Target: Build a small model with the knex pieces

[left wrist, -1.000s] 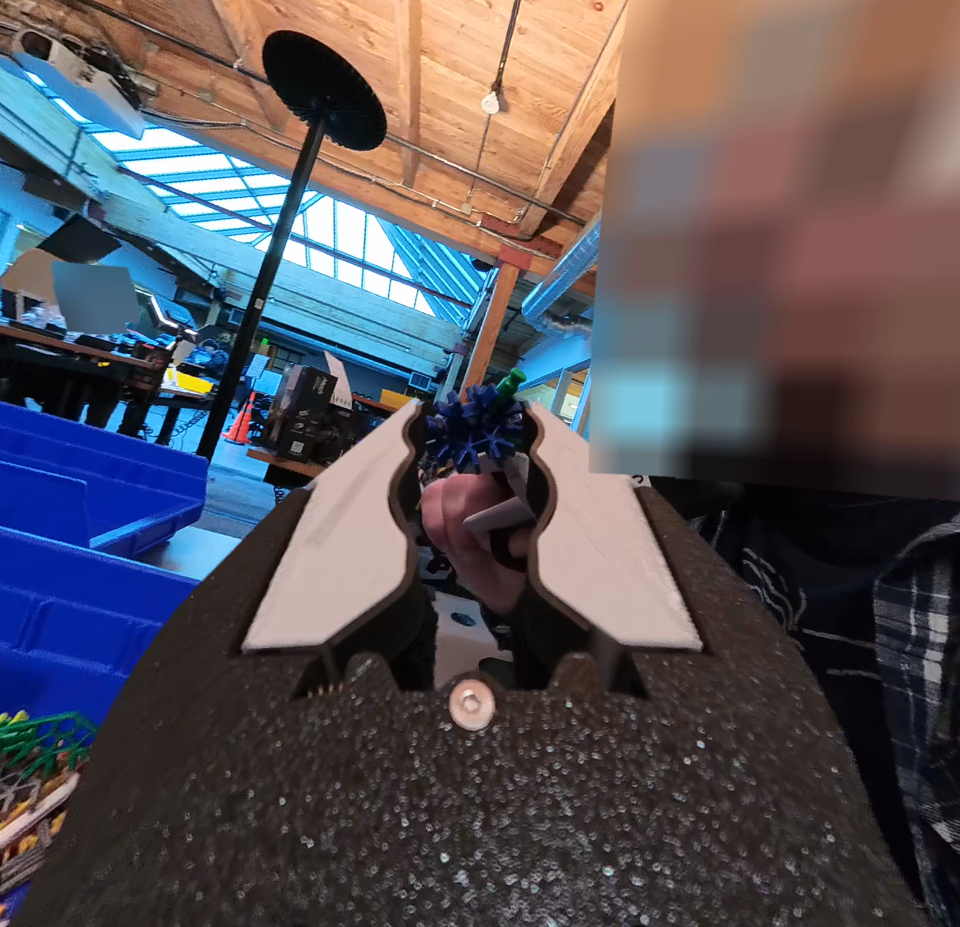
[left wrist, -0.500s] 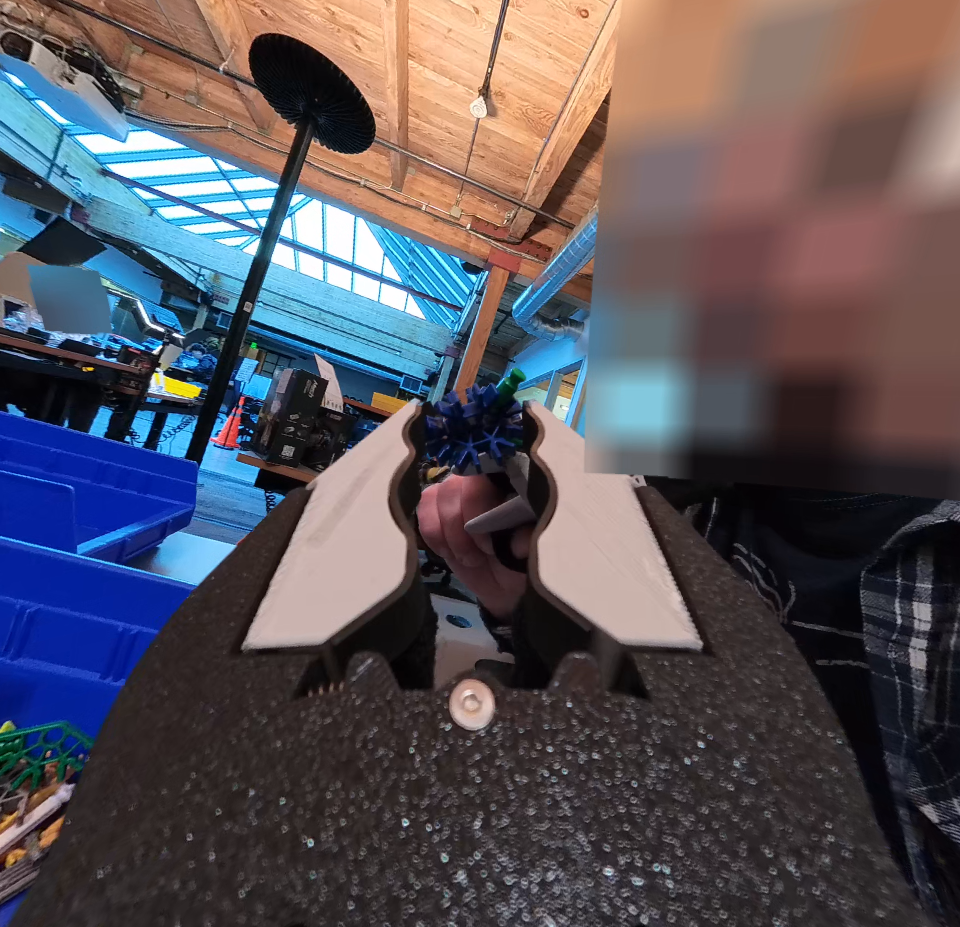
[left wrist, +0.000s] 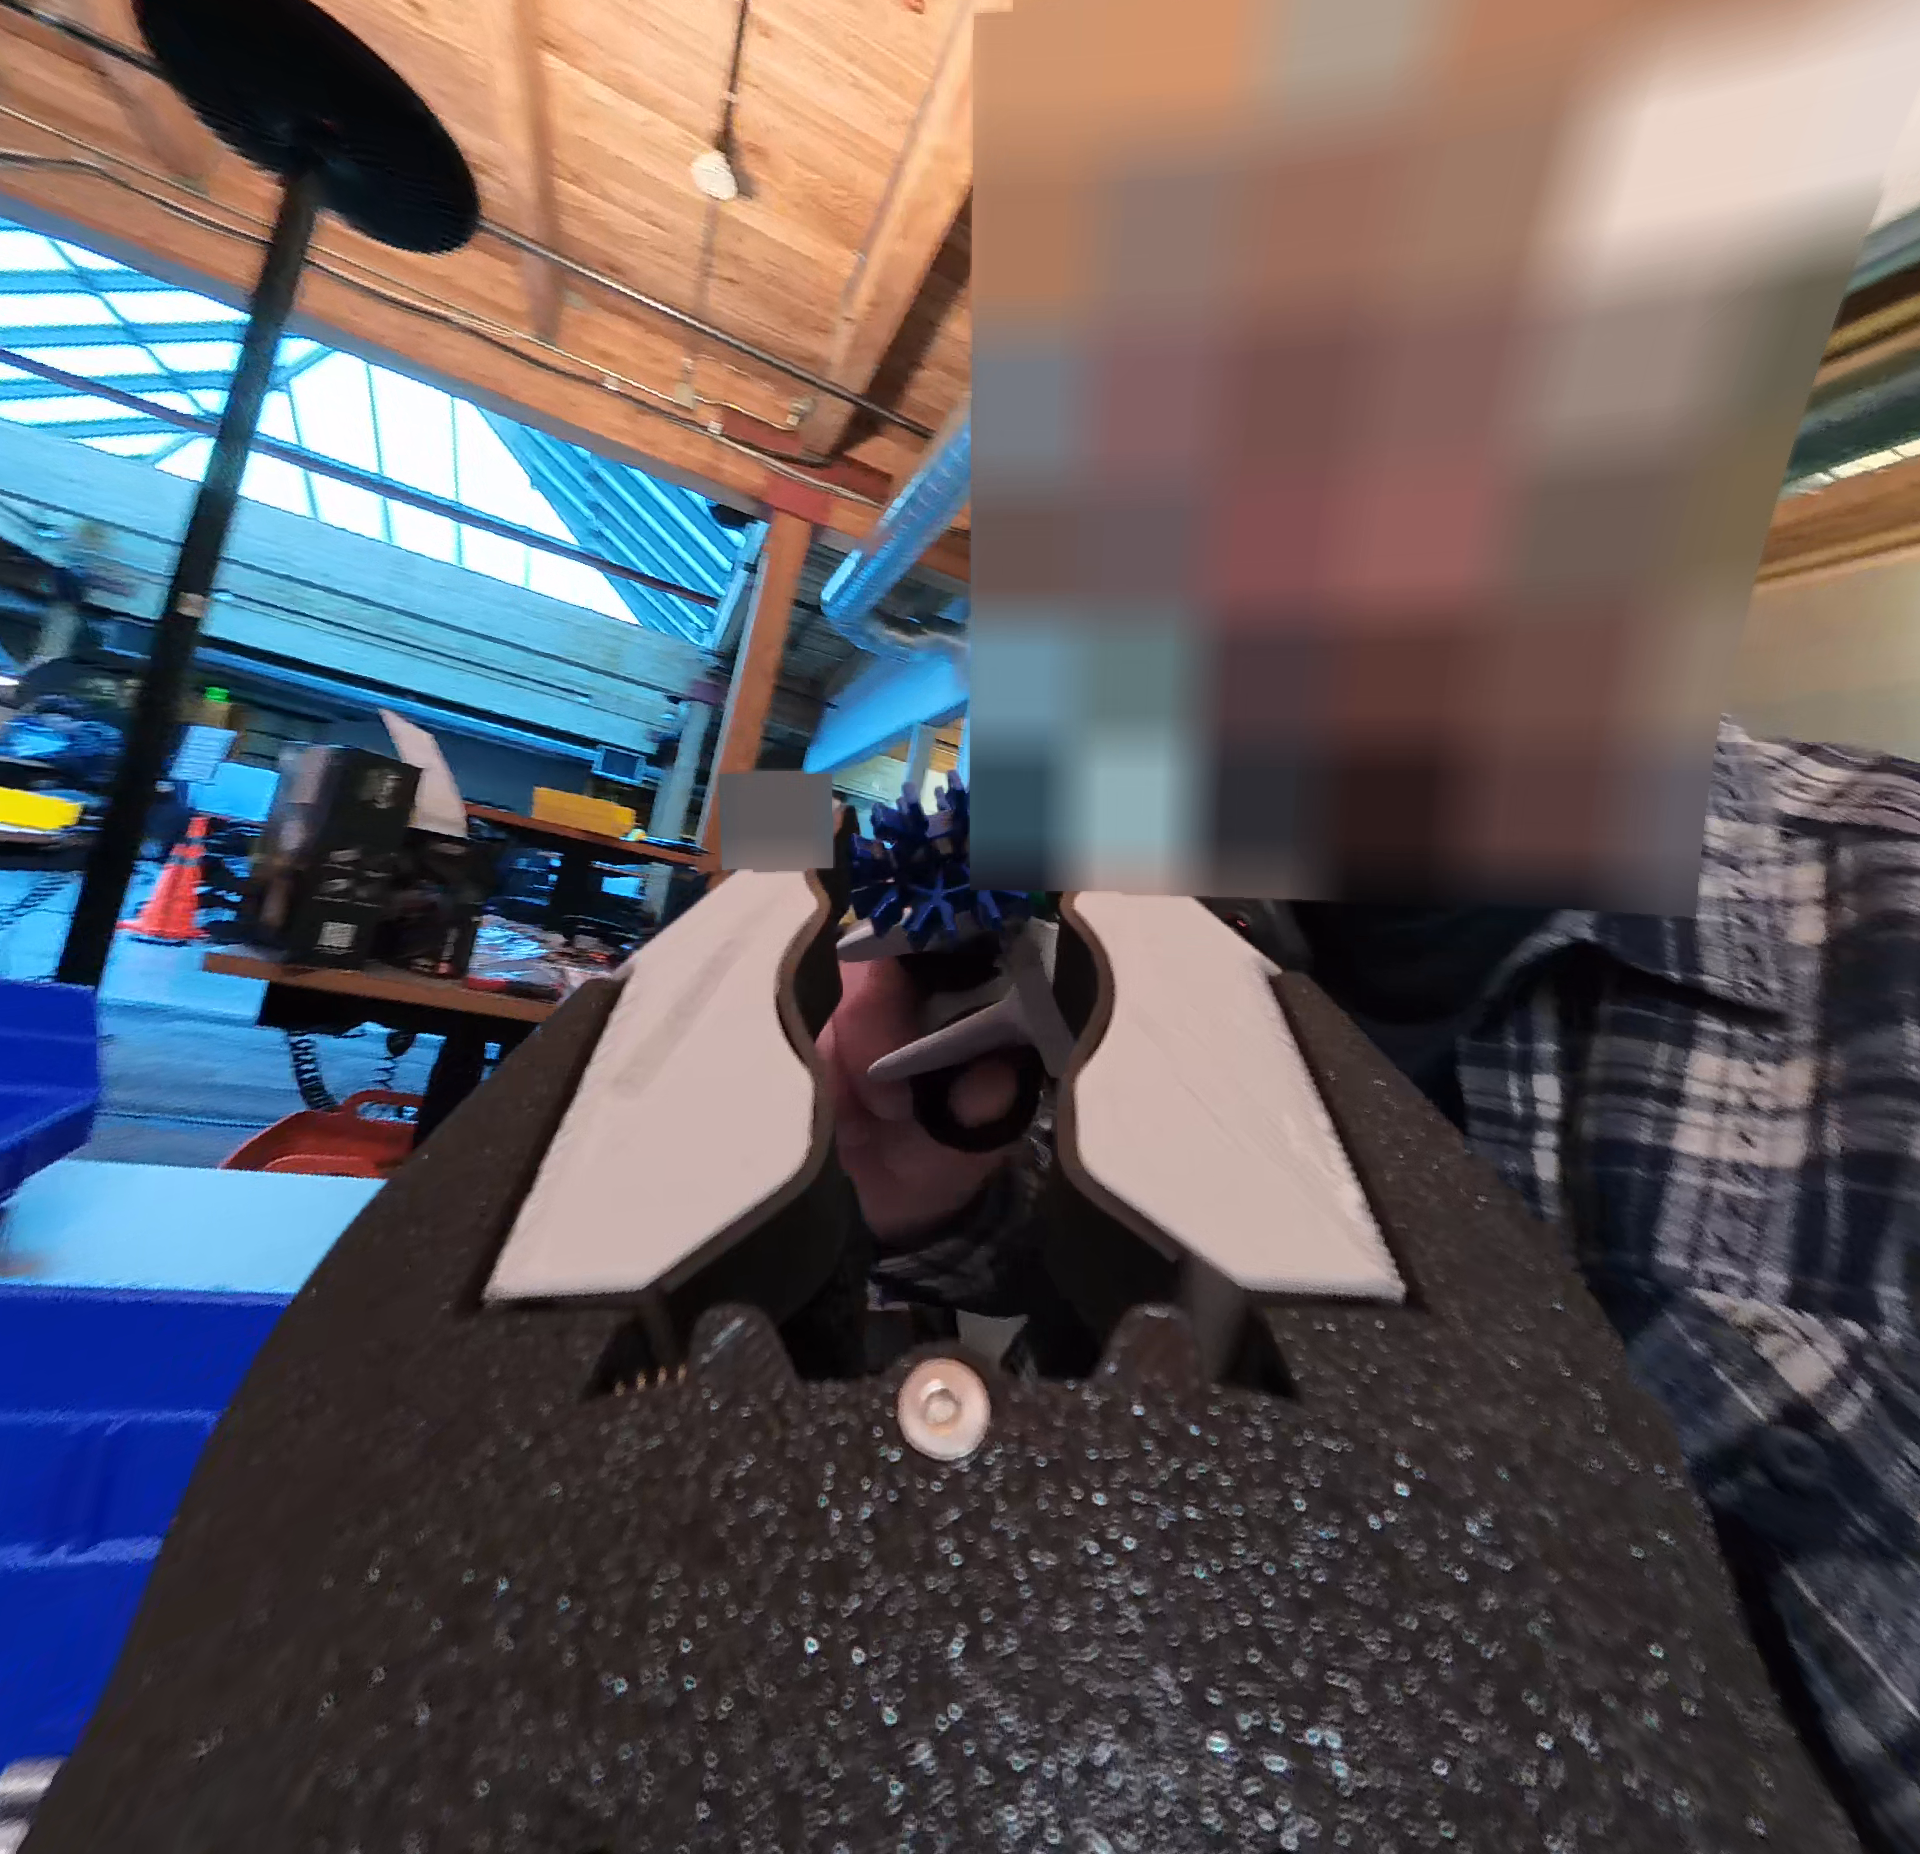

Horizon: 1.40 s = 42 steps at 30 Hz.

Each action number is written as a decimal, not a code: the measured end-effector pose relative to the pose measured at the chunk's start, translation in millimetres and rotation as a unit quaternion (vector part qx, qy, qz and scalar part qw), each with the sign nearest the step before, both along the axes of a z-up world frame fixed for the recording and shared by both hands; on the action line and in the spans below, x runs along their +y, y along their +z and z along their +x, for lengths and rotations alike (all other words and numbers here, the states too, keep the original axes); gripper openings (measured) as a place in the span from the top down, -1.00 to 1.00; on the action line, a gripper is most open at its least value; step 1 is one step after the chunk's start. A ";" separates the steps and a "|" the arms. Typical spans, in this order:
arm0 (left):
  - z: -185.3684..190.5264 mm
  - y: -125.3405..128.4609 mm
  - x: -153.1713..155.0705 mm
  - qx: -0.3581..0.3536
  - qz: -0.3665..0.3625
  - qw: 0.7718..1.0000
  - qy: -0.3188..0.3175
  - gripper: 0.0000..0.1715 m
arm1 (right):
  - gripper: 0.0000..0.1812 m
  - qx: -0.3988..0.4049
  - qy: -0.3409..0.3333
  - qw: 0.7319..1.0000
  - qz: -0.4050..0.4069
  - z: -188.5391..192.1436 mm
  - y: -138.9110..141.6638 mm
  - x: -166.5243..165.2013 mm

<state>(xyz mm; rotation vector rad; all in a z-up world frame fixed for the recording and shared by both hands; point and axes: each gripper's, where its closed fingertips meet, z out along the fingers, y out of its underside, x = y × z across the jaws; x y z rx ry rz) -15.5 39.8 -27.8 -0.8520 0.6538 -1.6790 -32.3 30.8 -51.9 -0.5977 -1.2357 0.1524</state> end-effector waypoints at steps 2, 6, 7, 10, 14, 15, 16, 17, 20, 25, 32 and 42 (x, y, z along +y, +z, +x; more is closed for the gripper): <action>0.4 -1.2 -4.3 0.008 0.009 1.000 -0.007 0.61 | 0.94 0.003 0.012 1.000 -0.006 0.5 -0.5 -4.8; 3.8 -6.6 -9.6 0.042 0.029 0.999 -0.005 0.61 | 0.94 0.002 0.026 1.000 -0.015 3.9 -5.1 -9.6; 5.6 -7.9 -10.7 0.056 0.036 0.998 0.002 0.61 | 0.93 0.003 0.033 0.999 -0.023 5.6 -6.4 -10.6; 10.2 -11.7 -13.3 0.101 0.059 0.993 0.029 0.61 | 0.92 0.007 0.045 0.998 -0.044 10.1 -11.3 -12.4; 14.0 -14.0 -16.3 0.150 0.082 0.984 0.055 0.61 | 0.91 0.009 0.050 0.997 -0.049 12.9 -15.4 -14.7; 13.7 -14.2 -16.9 0.158 0.087 0.982 0.061 0.61 | 0.90 0.009 0.052 0.997 -0.050 13.0 -15.9 -15.0; 13.4 -14.2 -17.3 0.165 0.090 0.980 0.066 0.61 | 0.91 0.009 0.055 0.997 -0.053 13.1 -16.2 -15.2; 13.5 -14.2 -17.0 0.171 0.093 0.978 0.073 0.61 | 0.91 0.009 0.056 0.997 -0.055 13.1 -16.7 -14.8; 13.3 -15.7 -16.3 0.186 0.100 0.974 0.086 0.61 | 0.91 0.008 0.057 0.997 -0.058 12.3 -19.1 -13.8; 13.2 -17.2 -14.7 0.218 0.118 0.962 0.112 0.61 | 0.90 0.009 0.064 0.995 -0.071 12.5 -21.2 -12.2; 15.3 -16.9 -14.9 0.231 0.131 0.958 0.110 0.63 | 1.00 -0.003 0.059 0.996 -0.072 10.3 -26.0 -10.6; 4.7 -22.8 -0.9 0.210 0.109 0.965 0.113 0.64 | 1.00 0.014 0.080 0.980 -0.183 10.8 -23.0 5.5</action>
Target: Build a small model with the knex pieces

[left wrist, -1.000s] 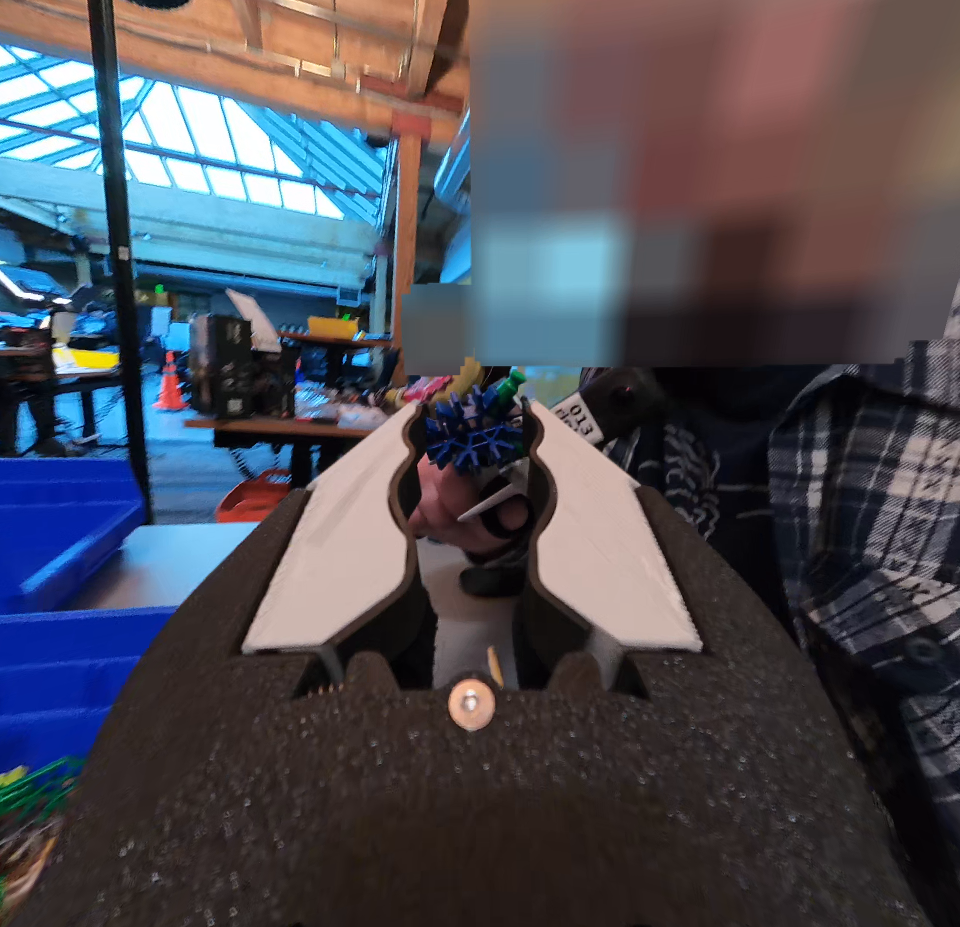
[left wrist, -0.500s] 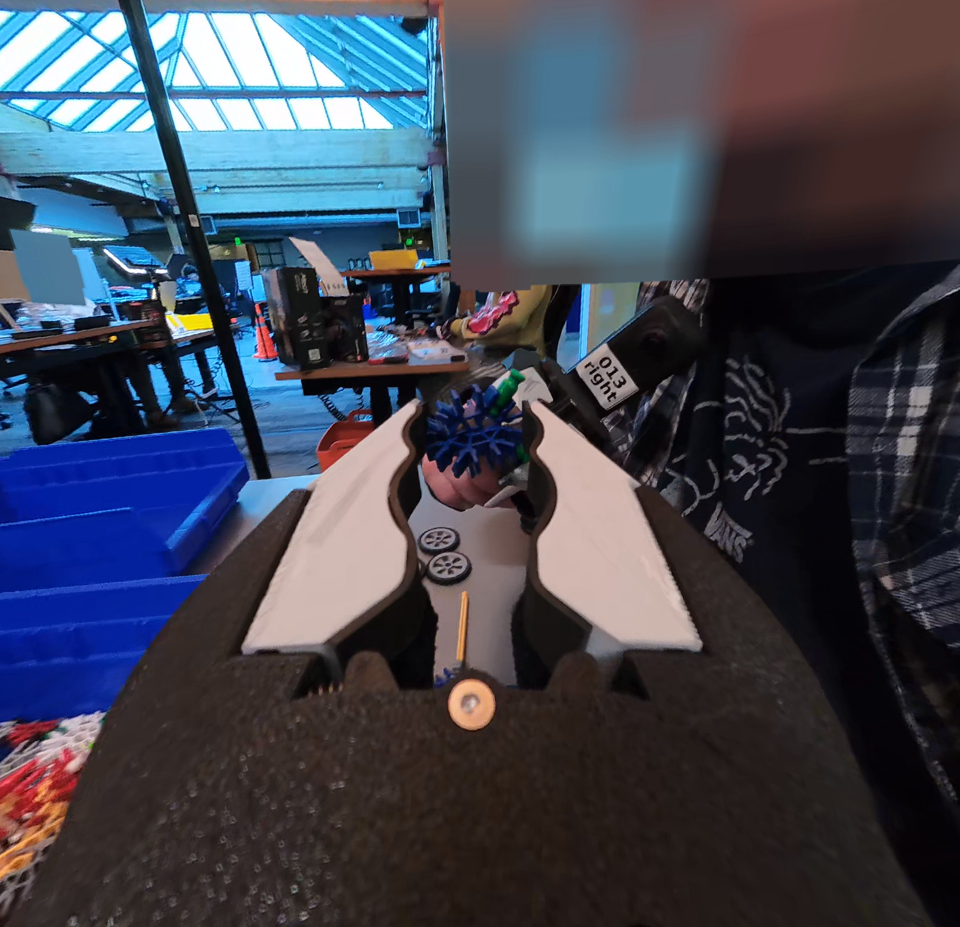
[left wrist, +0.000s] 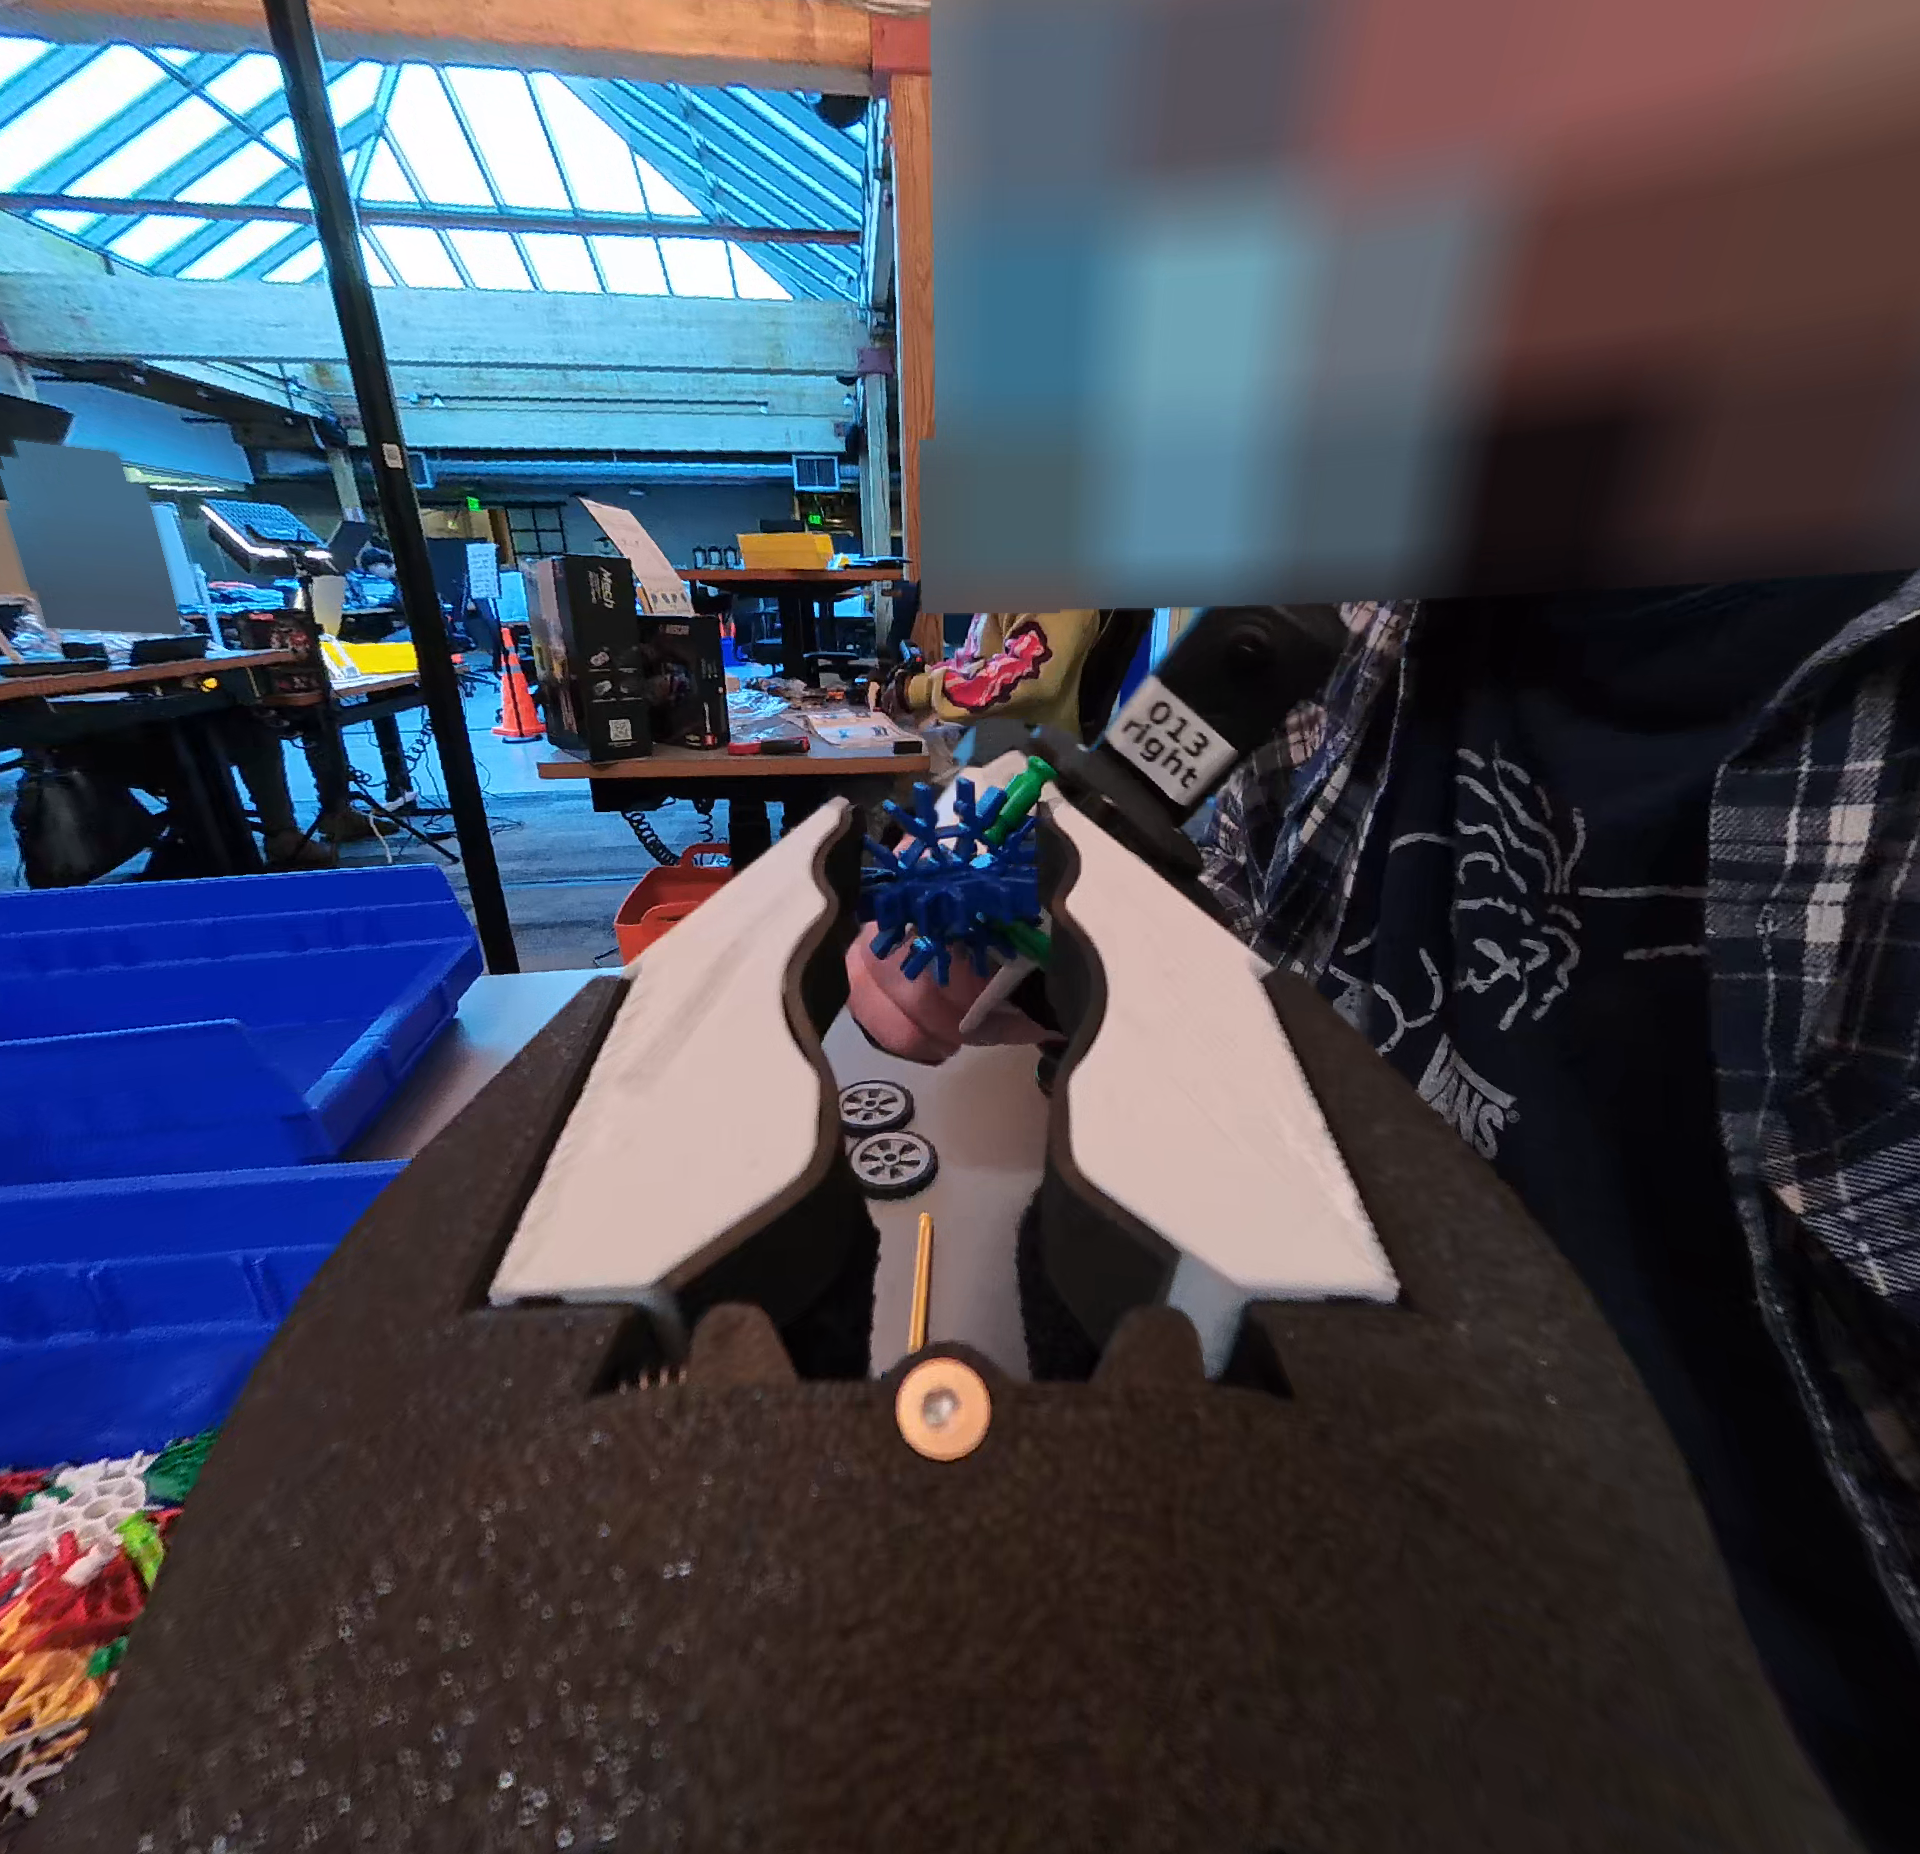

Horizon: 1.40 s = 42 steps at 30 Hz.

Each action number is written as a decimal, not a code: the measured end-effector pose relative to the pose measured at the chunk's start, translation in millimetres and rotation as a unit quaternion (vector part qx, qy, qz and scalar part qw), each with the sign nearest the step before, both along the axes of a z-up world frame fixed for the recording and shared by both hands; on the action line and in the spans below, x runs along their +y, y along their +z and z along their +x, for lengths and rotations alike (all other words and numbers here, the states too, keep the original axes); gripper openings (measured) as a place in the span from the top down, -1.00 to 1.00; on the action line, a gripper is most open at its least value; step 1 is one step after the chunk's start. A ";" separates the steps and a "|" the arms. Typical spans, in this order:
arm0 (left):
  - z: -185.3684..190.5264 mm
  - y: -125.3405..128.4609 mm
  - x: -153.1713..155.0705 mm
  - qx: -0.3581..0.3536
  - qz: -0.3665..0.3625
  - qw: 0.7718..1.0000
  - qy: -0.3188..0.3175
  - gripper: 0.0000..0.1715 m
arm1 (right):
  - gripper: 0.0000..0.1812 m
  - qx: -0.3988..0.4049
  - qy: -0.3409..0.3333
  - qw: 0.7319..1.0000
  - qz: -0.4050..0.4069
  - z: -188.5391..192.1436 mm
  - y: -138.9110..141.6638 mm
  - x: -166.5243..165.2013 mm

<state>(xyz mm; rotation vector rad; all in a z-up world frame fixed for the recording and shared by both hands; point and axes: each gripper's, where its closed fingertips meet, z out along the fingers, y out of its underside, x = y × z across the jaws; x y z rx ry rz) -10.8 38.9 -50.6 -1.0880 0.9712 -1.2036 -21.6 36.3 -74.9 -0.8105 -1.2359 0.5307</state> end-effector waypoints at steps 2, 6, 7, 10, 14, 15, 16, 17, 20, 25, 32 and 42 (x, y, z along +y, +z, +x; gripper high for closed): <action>-2.9 0.6 0.2 -0.012 -0.005 1.000 -0.006 0.64 | 0.97 0.010 0.017 0.999 -0.045 1.7 1.6 2.9; -7.5 1.3 2.0 -0.025 -0.010 1.000 -0.004 0.65 | 0.86 0.029 0.064 0.989 -0.133 5.8 5.6 4.8; -7.8 1.2 2.3 -0.029 -0.013 0.999 -0.004 0.64 | 0.82 0.032 0.079 0.984 -0.155 6.2 6.1 4.2; -9.9 2.9 3.8 -0.046 -0.016 0.999 -0.003 0.65 | 0.72 0.036 0.117 0.968 -0.219 6.0 7.1 2.8; -1.3 5.2 3.5 -0.059 -0.017 0.998 -0.007 0.64 | 0.56 0.032 0.149 0.944 -0.294 2.3 6.1 4.6; 1.4 4.4 3.5 -0.058 -0.016 0.998 -0.008 0.64 | 0.56 0.028 0.156 0.938 -0.309 0.6 4.9 3.8; 3.9 3.6 3.0 -0.057 -0.016 0.998 -0.010 0.64 | 0.55 0.021 0.166 0.931 -0.325 -0.9 3.2 2.3; 6.2 3.0 2.4 -0.057 -0.017 0.998 -0.015 0.64 | 0.55 0.021 0.175 0.924 -0.339 -1.5 2.8 1.5; 8.4 4.2 1.4 -0.061 -0.016 0.998 -0.018 0.64 | 0.62 0.031 0.189 0.913 -0.360 1.4 5.4 2.3; 10.4 4.3 1.6 -0.061 -0.017 0.998 -0.019 0.65 | 0.63 0.029 0.170 0.928 -0.330 2.9 6.6 2.9; 6.7 -0.5 12.0 -0.037 -0.020 0.998 0.035 0.54 | 0.63 0.023 0.125 0.941 -0.314 4.6 3.0 14.6; 9.1 -7.4 8.9 0.010 -0.014 0.998 0.068 0.60 | 0.63 0.032 0.186 0.904 -0.384 5.7 3.4 8.7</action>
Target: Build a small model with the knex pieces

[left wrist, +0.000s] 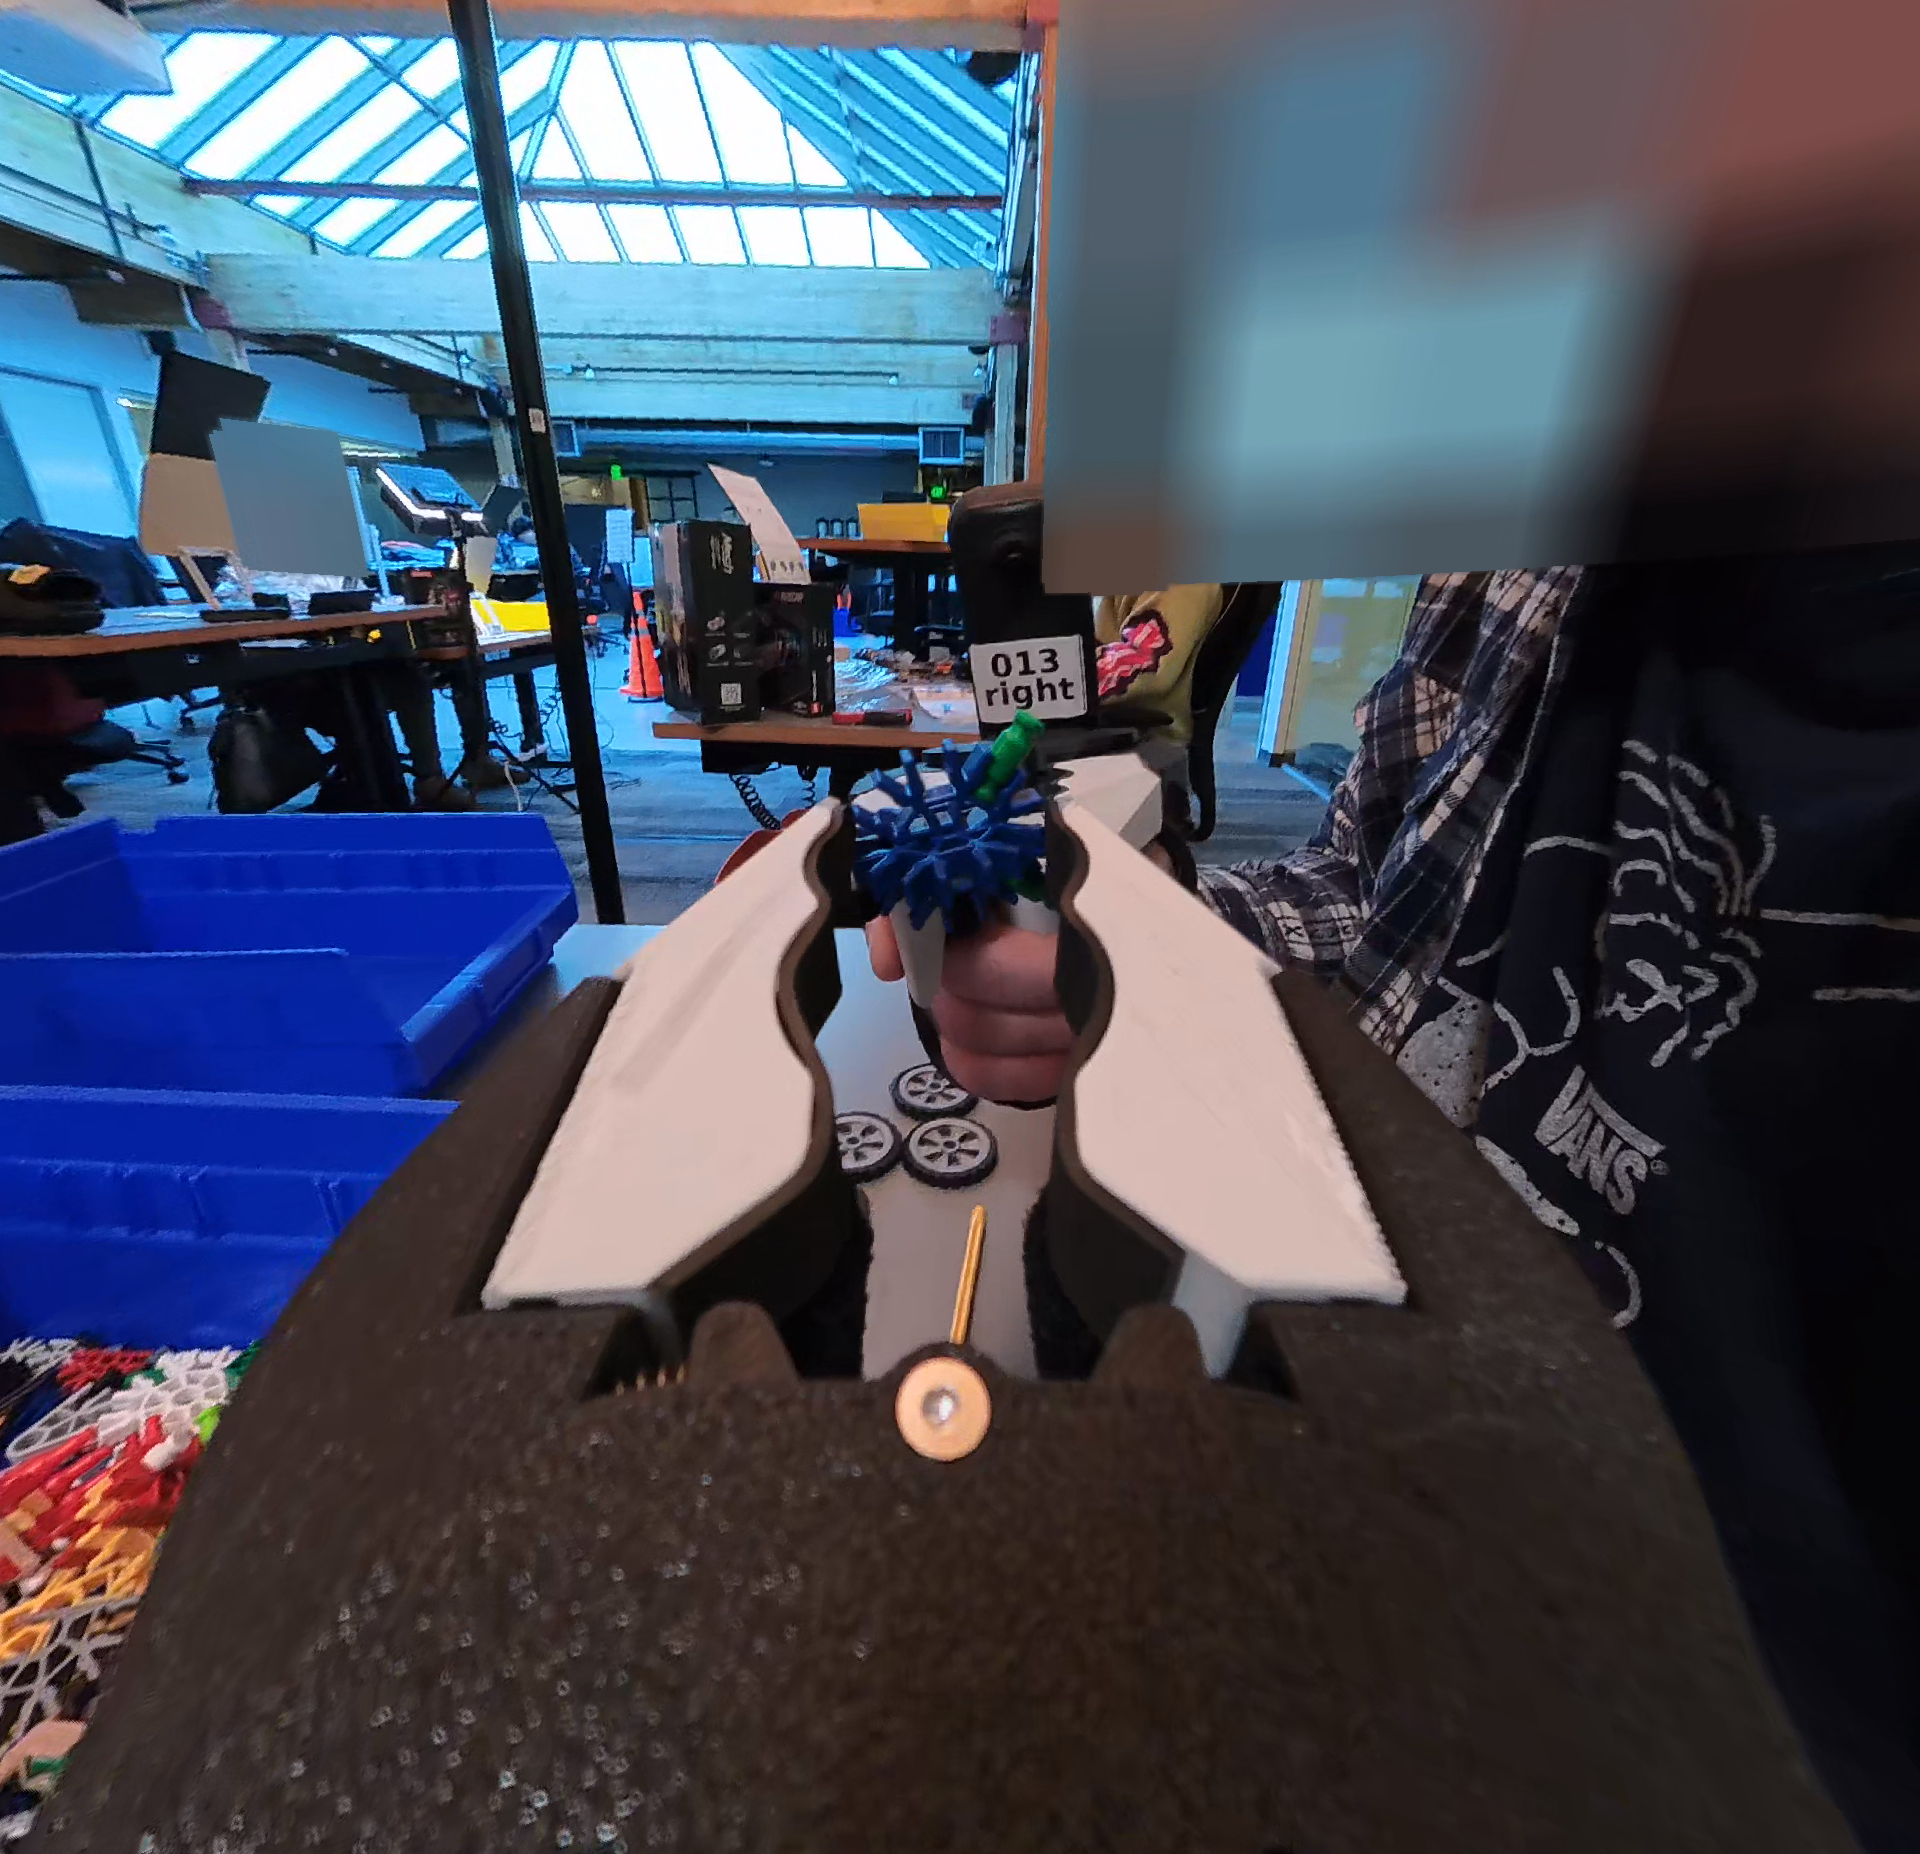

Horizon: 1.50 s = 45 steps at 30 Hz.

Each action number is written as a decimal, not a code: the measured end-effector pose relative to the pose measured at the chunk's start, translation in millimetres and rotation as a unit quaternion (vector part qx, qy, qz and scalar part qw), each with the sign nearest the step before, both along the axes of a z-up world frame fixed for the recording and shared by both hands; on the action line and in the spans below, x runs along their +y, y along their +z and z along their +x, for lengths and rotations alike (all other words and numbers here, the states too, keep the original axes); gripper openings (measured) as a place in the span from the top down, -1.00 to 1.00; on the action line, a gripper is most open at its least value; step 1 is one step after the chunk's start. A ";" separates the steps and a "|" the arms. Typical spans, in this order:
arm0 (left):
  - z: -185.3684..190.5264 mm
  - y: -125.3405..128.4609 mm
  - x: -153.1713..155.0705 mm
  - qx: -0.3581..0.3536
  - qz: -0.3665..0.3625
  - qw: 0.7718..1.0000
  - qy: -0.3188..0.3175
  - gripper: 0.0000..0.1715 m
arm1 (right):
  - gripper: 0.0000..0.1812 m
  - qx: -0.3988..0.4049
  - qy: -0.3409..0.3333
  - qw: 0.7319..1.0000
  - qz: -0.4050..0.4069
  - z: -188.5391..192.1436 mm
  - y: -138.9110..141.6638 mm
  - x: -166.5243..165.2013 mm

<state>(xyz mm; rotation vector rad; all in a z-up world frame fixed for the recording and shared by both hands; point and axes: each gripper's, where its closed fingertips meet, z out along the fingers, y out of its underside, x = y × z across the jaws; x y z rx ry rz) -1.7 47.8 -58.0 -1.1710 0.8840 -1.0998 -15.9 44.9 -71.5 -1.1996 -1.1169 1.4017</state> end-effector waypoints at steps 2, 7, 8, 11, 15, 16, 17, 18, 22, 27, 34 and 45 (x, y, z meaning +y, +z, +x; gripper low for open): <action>0.0 -1.9 0.8 0.013 0.005 1.000 0.010 0.60 | 0.63 -0.008 -0.006 1.000 0.010 0.0 -1.5 0.4; 0.7 -3.6 3.2 0.048 0.025 0.997 0.050 0.60 | 0.63 -0.023 -0.019 0.999 0.016 -0.6 -4.2 2.1; 1.1 -3.0 2.4 0.053 0.028 0.997 0.054 0.60 | 0.63 -0.022 -0.014 1.000 0.011 -0.4 -3.9 1.2; 2.1 -1.5 0.8 0.064 0.035 0.995 0.061 0.60 | 0.63 -0.019 0.010 1.000 -0.020 0.2 -3.1 -1.9; 4.9 1.0 0.0 0.068 0.041 0.995 0.064 0.61 | 0.63 -0.006 0.035 0.998 -0.054 2.0 -1.1 -4.0; 5.7 1.8 -0.6 0.068 0.042 0.995 0.064 0.61 | 0.64 -0.003 0.038 0.998 -0.057 2.9 -0.3 -4.6; 6.5 2.3 -1.3 0.068 0.046 0.995 0.064 0.61 | 0.64 -0.001 0.042 0.997 -0.060 3.5 0.3 -5.2; 7.5 3.1 -3.3 0.067 0.050 0.995 0.060 0.64 | 0.64 0.000 0.048 0.997 -0.064 4.0 0.7 -6.2; 9.2 4.9 -4.3 0.062 0.050 0.995 0.055 0.64 | 0.64 0.008 0.069 0.994 -0.087 5.2 2.3 -8.5; 8.0 -0.4 -2.8 0.067 0.042 0.995 0.058 0.63 | 0.64 -0.006 0.058 0.995 -0.076 4.5 -2.9 -6.0; 8.8 -12.4 -4.2 0.102 0.034 0.992 0.068 0.64 | 0.63 -0.044 0.063 0.995 -0.069 3.7 -17.8 -7.0; 24.4 -29.0 -7.0 0.142 0.040 0.986 0.080 0.65 | 0.63 -0.136 -0.065 0.979 0.137 14.7 -40.5 -4.3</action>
